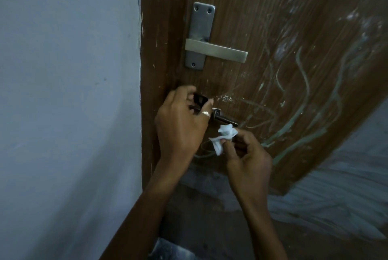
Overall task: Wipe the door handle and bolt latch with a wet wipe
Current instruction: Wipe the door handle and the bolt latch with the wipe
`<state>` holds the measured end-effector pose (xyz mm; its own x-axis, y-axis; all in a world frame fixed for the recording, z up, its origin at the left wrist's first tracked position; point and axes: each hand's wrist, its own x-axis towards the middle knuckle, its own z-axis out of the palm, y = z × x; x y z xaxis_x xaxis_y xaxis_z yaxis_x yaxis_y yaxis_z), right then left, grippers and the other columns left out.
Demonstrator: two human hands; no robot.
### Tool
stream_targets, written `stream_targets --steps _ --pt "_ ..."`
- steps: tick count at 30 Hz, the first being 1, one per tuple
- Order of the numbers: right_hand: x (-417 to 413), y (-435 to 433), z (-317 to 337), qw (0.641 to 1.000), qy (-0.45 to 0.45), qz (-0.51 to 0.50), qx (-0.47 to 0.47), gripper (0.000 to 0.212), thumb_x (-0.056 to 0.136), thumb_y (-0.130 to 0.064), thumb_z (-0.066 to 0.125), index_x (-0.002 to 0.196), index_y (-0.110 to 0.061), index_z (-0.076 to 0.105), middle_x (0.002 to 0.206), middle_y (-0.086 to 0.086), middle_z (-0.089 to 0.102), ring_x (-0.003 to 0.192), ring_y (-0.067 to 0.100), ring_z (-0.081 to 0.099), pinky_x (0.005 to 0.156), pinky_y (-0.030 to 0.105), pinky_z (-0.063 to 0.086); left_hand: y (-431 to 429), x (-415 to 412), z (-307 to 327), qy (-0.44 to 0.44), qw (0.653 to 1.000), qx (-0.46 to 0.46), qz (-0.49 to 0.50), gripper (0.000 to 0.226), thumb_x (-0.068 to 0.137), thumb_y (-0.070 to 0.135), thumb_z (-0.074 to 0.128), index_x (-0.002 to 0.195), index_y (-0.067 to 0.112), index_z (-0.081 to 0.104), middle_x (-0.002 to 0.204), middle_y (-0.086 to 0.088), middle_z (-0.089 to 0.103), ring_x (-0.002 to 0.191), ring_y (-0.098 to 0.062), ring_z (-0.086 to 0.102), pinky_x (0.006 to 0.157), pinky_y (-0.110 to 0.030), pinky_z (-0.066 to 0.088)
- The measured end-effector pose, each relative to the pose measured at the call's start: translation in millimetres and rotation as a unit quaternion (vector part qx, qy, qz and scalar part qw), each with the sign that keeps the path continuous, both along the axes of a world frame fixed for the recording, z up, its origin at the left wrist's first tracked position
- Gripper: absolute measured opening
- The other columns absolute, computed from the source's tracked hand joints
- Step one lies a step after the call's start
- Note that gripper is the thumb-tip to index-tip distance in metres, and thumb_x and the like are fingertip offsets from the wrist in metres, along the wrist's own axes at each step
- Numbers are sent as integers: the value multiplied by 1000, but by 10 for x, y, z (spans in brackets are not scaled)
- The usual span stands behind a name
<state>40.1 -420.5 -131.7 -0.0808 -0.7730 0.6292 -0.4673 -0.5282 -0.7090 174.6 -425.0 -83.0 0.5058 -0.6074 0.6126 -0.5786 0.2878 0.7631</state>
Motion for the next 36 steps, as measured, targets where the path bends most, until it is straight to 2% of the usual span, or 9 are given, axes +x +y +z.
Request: stream_targets --steps 6,10,17,23,25,28,31,33,36 --pt "-35 -239 238 978 156 -51 -126 22 88 1 69 107 -9 75 99 3 65 85 10 60 77 10 43 294 -115 -448 276 959 -2 -69 52 80 16 80 127 25 61 109 21 65 100 11 64 73 -11 54" --pt "95 -434 416 938 315 -27 -140 23 90 -4 67 111 -8 73 101 9 63 90 24 59 73 30 48 300 -137 -596 367 924 16 -107 50 80 18 79 127 26 62 99 21 71 93 4 69 80 -22 58" --pt "321 -508 747 829 548 -13 -113 29 92 -15 60 120 -11 67 129 11 49 113 25 46 77 32 48 253 -144 -703 439 882 18 -172 30 88 14 71 118 17 68 99 13 75 91 -6 72 83 -30 60" --pt "129 -372 738 807 583 -36 -83 46 92 -19 42 136 -13 54 131 10 46 116 24 44 81 31 45 225 -131 -788 455 870 20 -191 23 90 10 68 111 20 70 101 7 76 96 -10 72 83 -30 58" --pt "65 -339 743 807 583 -62 -70 37 95 -19 53 131 -14 57 124 10 50 109 24 47 77 30 43 228 -118 -788 455 868 19 -196 24 90 10 68 113 19 70 100 7 76 95 -9 72 83 -29 58" --pt "-82 -334 768 845 522 -91 -73 24 91 -17 70 114 -15 64 98 7 59 84 24 57 64 30 41 241 -104 -777 458 865 16 -203 24 90 9 68 113 18 70 98 7 76 93 -8 73 80 -26 58" --pt "-106 -365 818 895 425 -59 -120 21 91 -14 68 110 -13 58 95 7 62 74 19 54 58 27 35 245 -103 -773 461 863 15 -204 25 90 9 68 114 16 70 98 8 76 92 -7 73 79 -26 58" --pt "-10 -405 832 889 423 -23 -175 13 93 -12 64 106 -10 64 99 7 61 76 17 53 58 23 34 244 -114 -772 464 862 14 -203 24 91 9 67 113 18 70 99 9 76 92 -7 72 79 -26 58" --pt "111 -543 791 847 506 19 -164 27 92 -14 54 114 -9 70 111 12 62 91 25 59 66 34 52 259 -125 -772 464 862 11 -203 22 91 10 67 106 26 69 96 11 75 92 -7 72 79 -27 58"
